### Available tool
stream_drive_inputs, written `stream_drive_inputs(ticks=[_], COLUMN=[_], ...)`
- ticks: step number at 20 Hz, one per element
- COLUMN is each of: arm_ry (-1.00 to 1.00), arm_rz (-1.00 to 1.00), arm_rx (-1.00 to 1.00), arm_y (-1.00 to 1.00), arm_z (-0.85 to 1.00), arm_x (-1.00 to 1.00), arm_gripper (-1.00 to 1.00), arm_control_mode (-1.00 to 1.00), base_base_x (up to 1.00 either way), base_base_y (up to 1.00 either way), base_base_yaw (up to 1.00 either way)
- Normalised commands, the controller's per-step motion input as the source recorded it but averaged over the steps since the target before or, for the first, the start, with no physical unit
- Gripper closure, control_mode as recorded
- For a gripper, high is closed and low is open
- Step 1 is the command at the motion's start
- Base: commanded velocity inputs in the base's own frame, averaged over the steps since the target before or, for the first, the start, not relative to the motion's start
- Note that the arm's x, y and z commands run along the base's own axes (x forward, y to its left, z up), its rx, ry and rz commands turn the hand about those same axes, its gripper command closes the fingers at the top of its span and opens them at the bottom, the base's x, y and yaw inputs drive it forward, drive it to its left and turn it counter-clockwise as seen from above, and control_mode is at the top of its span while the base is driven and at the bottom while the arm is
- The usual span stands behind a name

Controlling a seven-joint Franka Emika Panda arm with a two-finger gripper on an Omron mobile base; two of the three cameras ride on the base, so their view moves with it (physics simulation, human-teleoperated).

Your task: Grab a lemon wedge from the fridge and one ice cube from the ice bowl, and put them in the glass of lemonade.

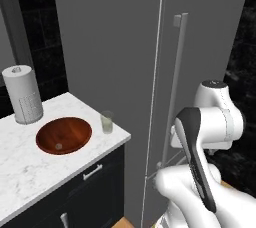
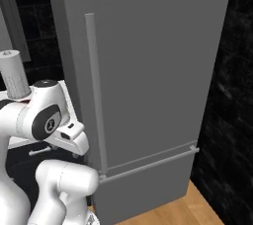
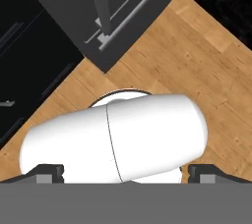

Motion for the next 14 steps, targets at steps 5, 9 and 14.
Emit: stream_drive_inputs(ticks=[5,9,14], arm_ry=[0.0,0.0,0.0], arm_rz=[0.0,0.0,0.0], arm_rx=[0.0,0.0,0.0], arm_y=[0.0,0.0,0.0], arm_z=[0.0,0.0,0.0], arm_x=[0.0,0.0,0.0], arm_gripper=[-1.0,-1.0,-1.0], arm_control_mode=[1.0,1.0,1.0], base_base_x=[-0.48,0.0,0.31], base_base_y=[0.17,0.0,-0.02], base_base_yaw=[0.06,0.0,0.0])
